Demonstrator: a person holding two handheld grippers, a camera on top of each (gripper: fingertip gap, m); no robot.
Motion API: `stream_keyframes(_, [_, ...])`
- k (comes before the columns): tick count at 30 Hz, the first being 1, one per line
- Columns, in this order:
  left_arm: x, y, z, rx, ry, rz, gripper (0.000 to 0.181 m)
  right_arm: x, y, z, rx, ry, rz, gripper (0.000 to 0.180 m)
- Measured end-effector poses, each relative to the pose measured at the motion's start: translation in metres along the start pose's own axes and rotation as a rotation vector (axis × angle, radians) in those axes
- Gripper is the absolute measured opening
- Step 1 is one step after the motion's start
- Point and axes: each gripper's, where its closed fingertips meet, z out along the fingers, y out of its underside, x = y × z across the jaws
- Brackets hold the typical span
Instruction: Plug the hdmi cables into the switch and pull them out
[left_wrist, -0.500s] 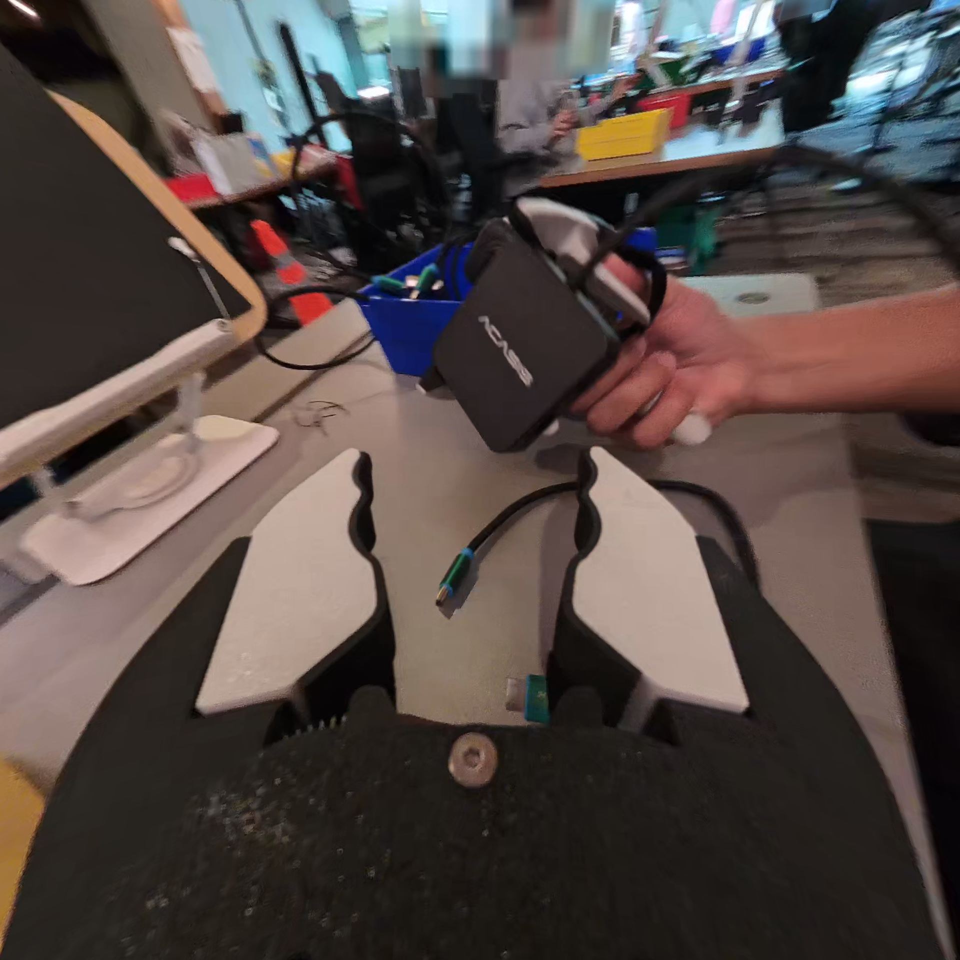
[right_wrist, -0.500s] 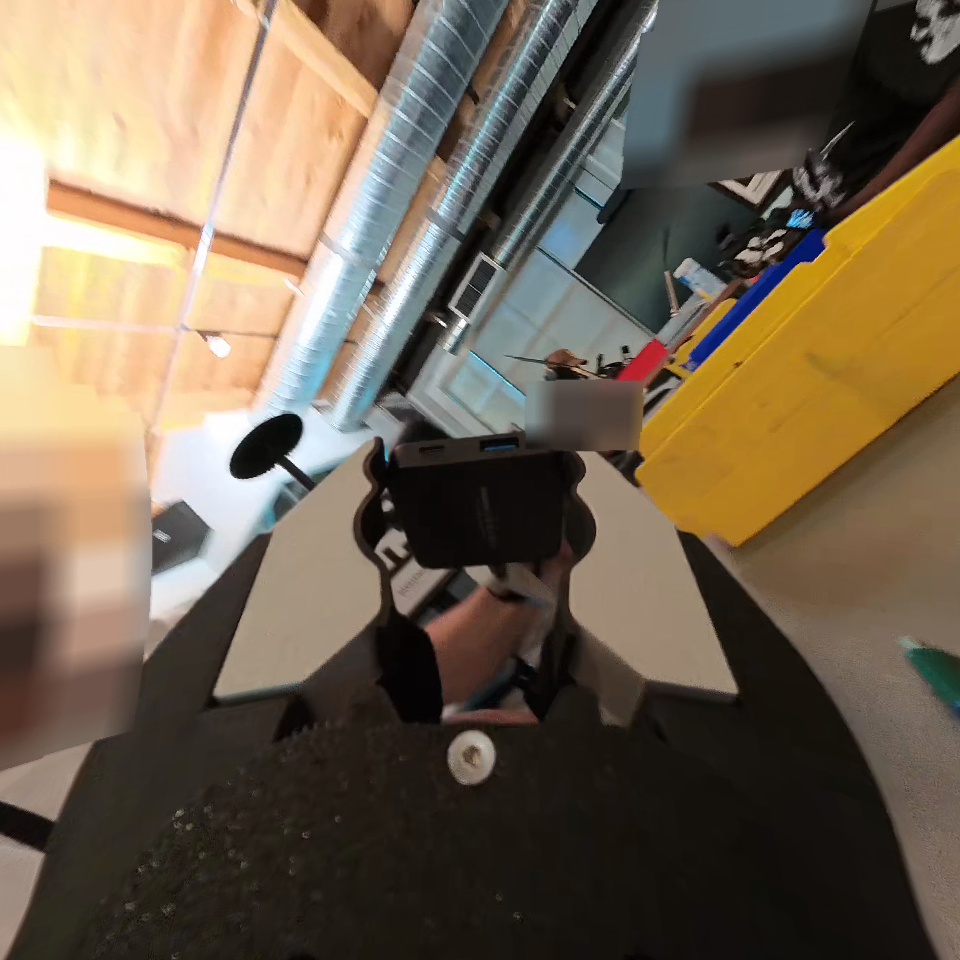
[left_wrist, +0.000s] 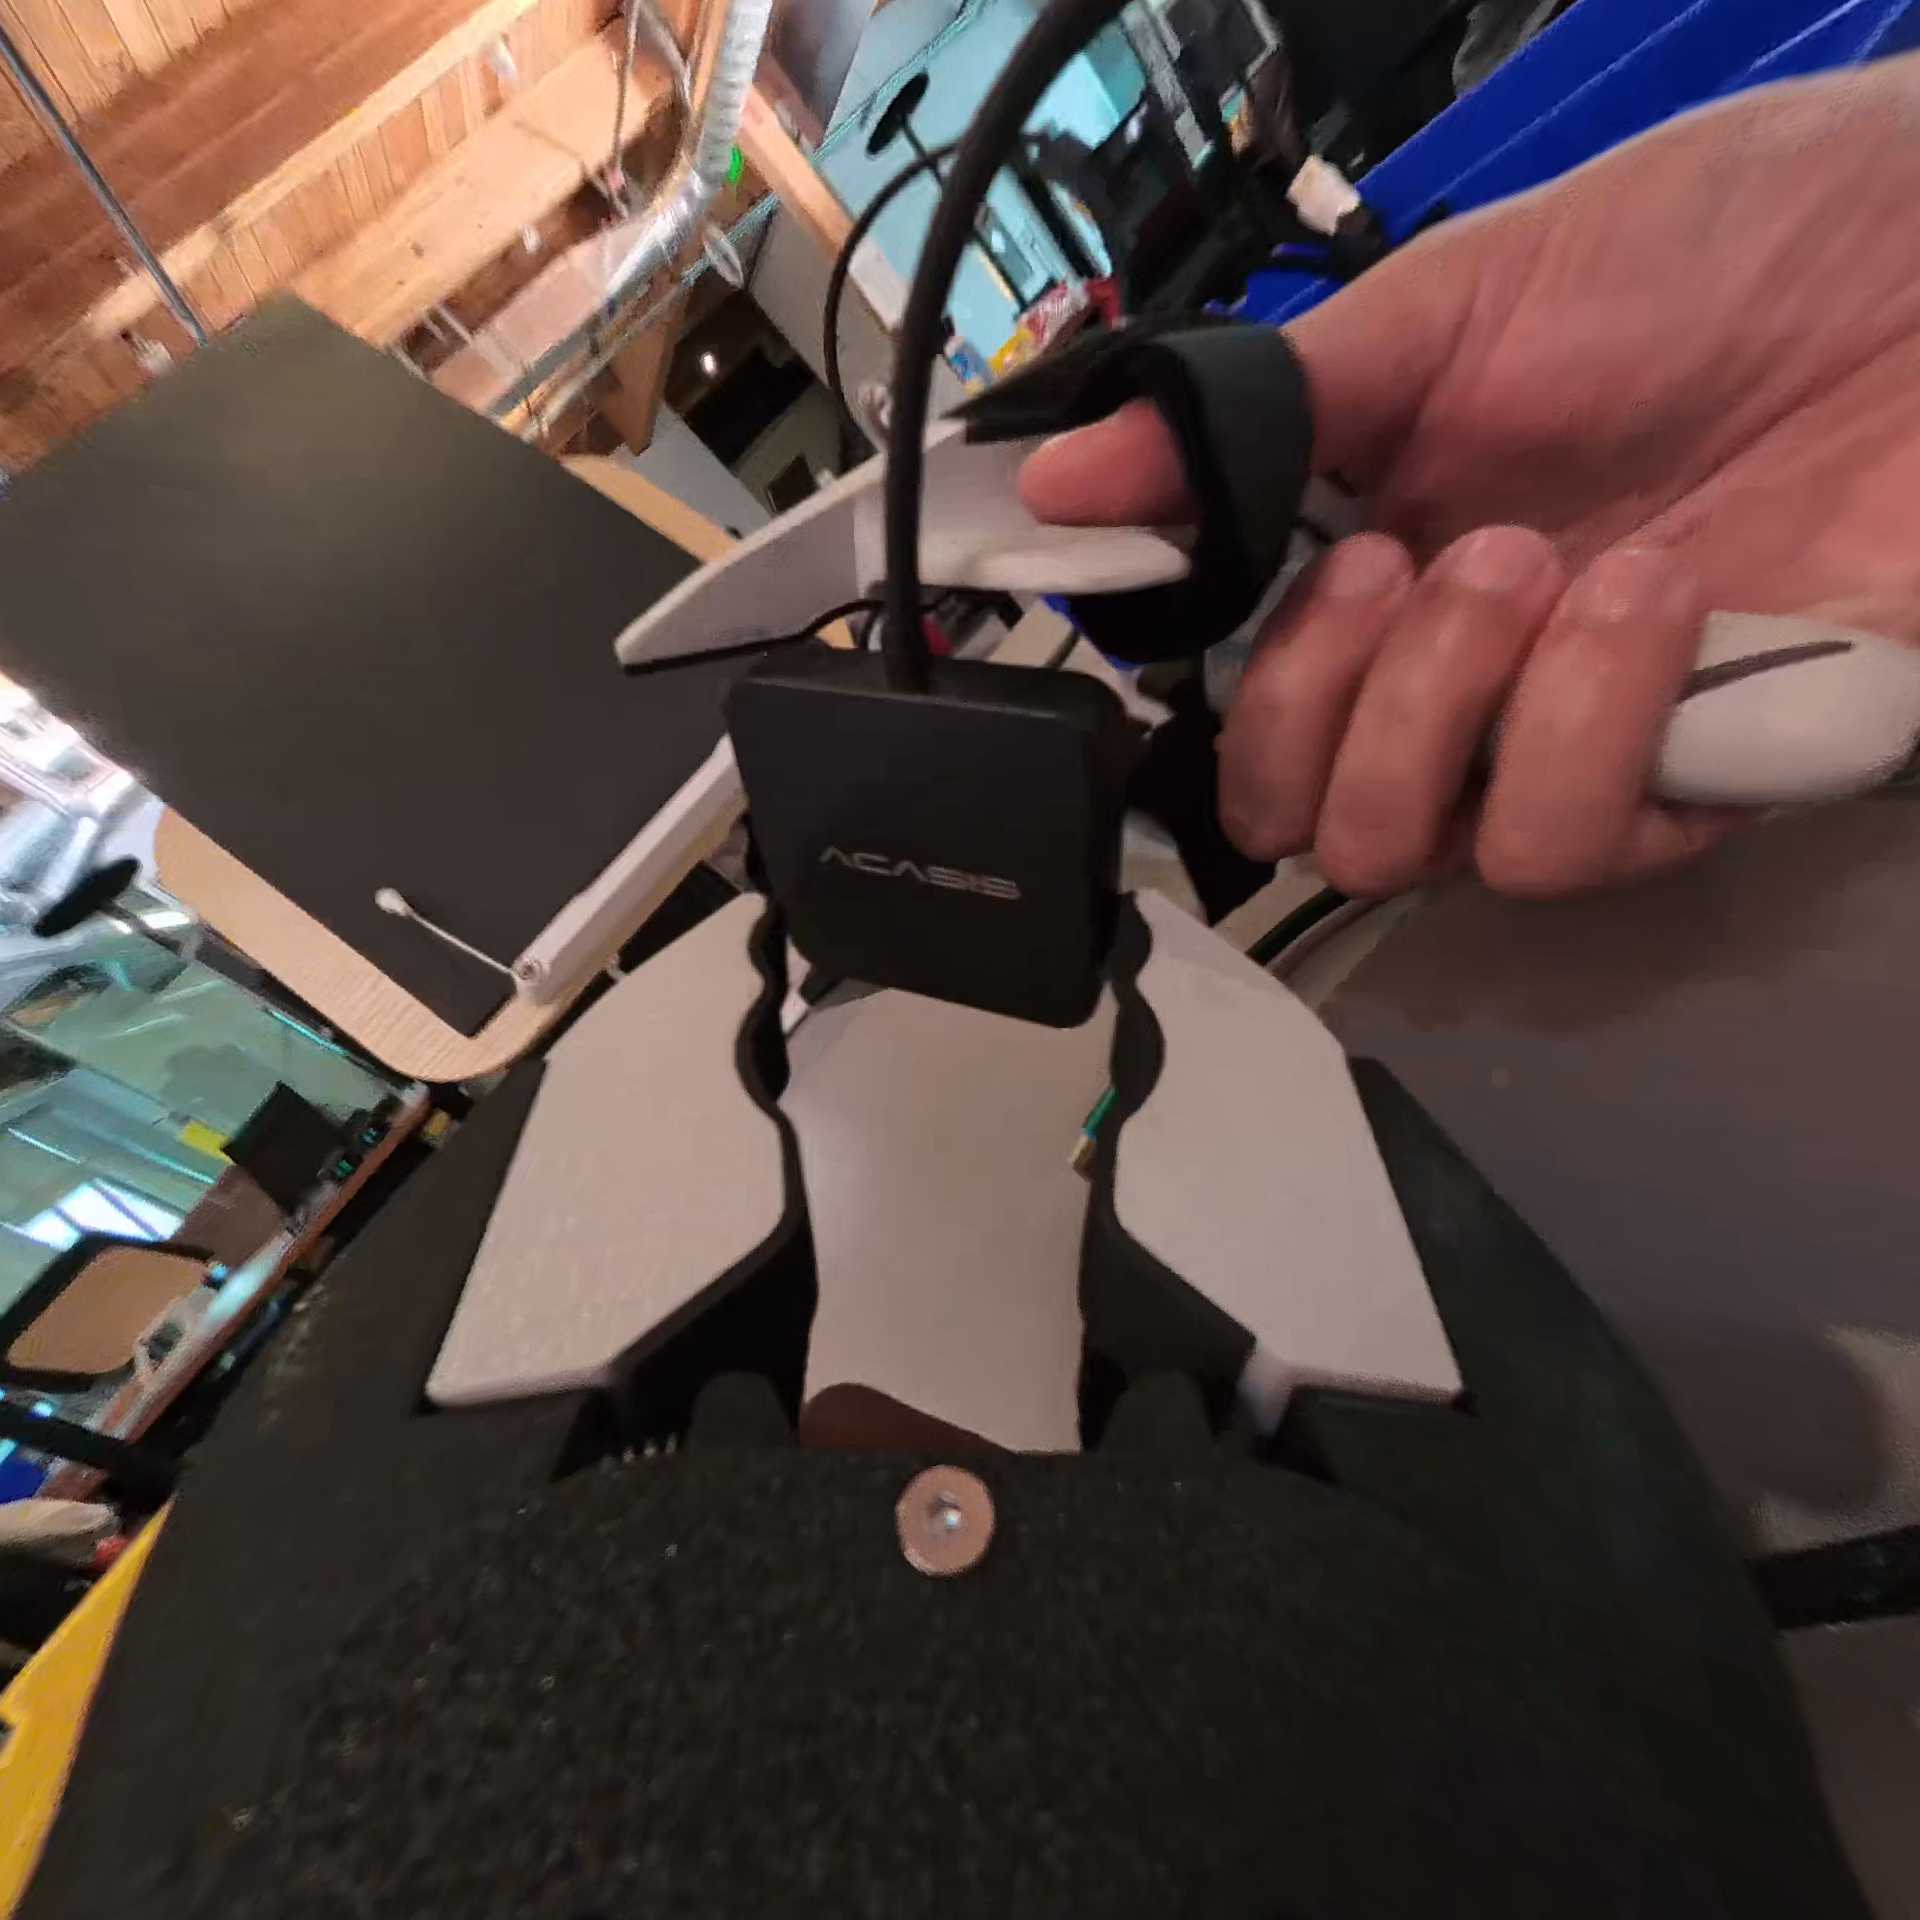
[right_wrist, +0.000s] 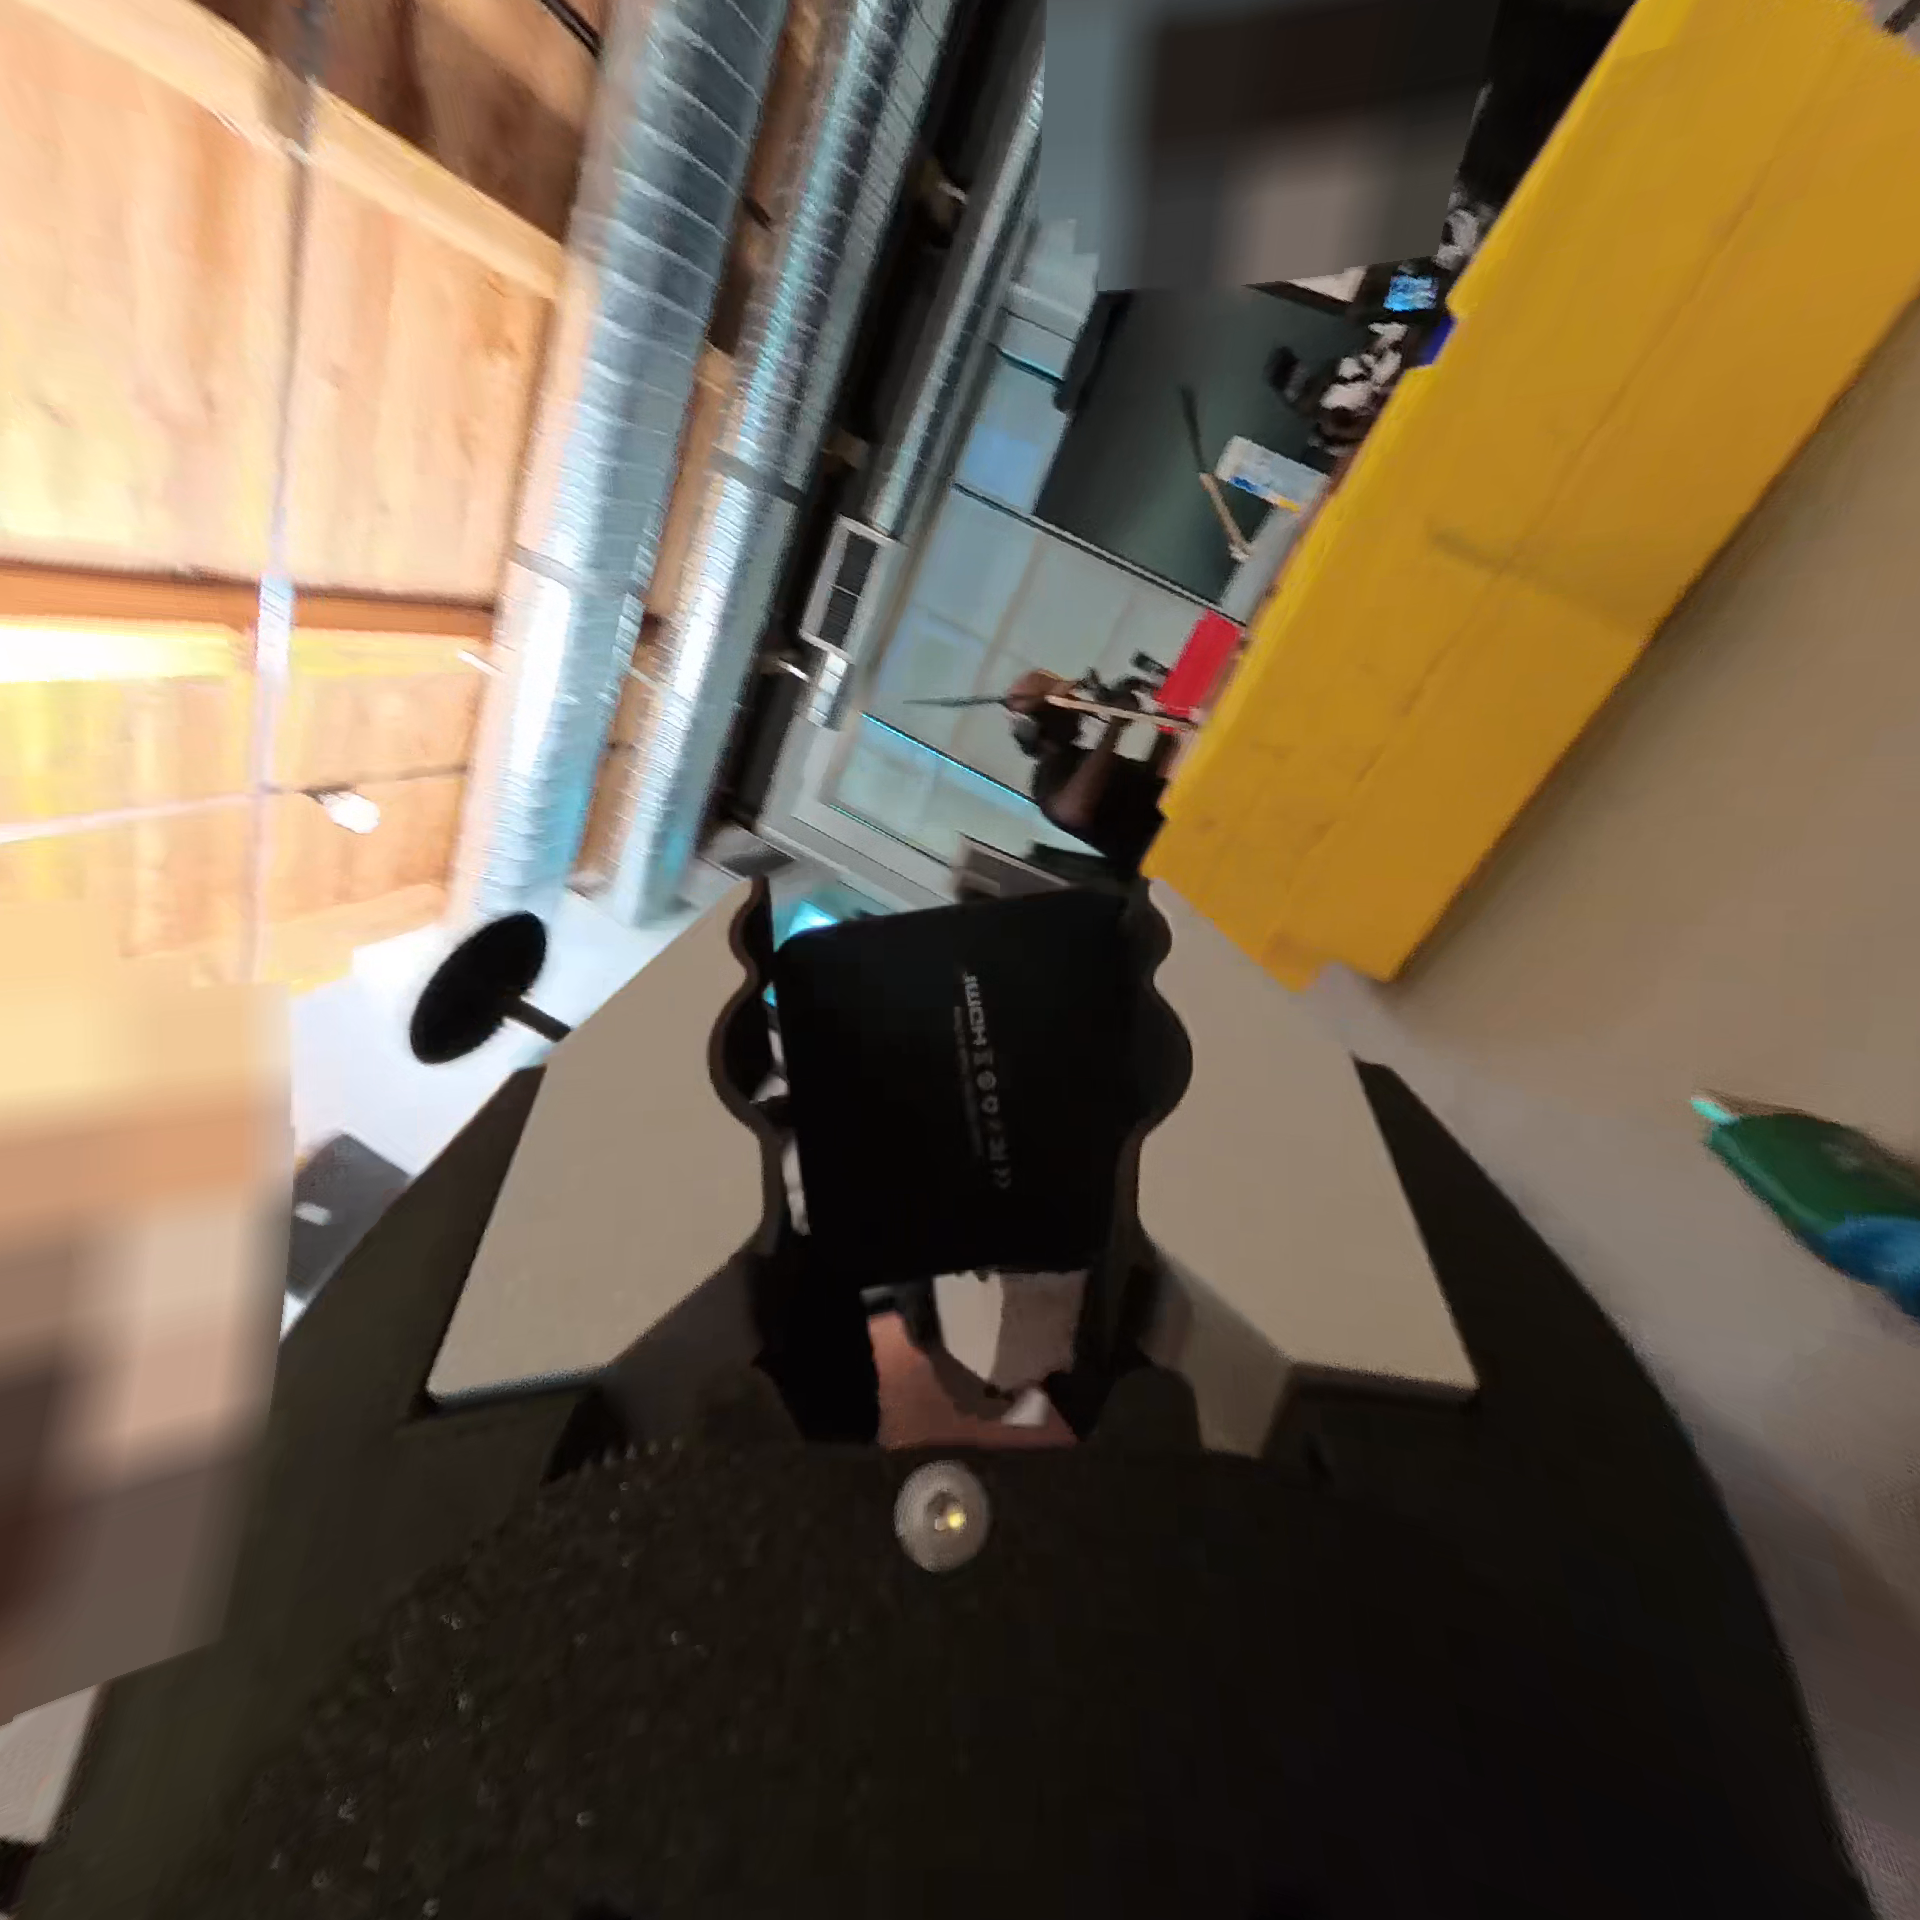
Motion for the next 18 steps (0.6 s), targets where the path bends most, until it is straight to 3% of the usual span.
stream_keyframes(3, [-0.001, 0.007, 0.001, -0.045, 0.0, -0.025, 0.071, 0.006, 0.006, -0.002, -0.071, 0.082, -0.089, 0.069])
stream_keyframes(4, [0.0, 0.006, 0.0, -0.042, 0.004, -0.011, 0.066, 0.005, 0.006, -0.003, -0.076, 0.078, -0.086, 0.069])
stream_keyframes(8, [-0.008, 0.003, -0.011, -0.003, -0.04, 0.034, 0.019, -0.01, -0.006, -0.014, -0.037, 0.01, -0.054, 0.066])
stream_keyframes(9, [-0.013, 0.004, -0.013, 0.004, -0.055, 0.017, 0.015, -0.009, -0.007, -0.018, -0.045, 0.013, -0.054, 0.066])
stream_keyframes(16, [-0.035, 0.011, -0.018, -0.008, -0.092, -0.031, 0.019, 0.0, 0.016, -0.018, -0.159, 0.012, 0.003, 0.063])
stream_keyframes(18, [-0.037, 0.013, -0.019, -0.02, -0.102, 0.01, 0.021, 0.001, 0.029, -0.017, -0.24, 0.001, 0.014, 0.043])
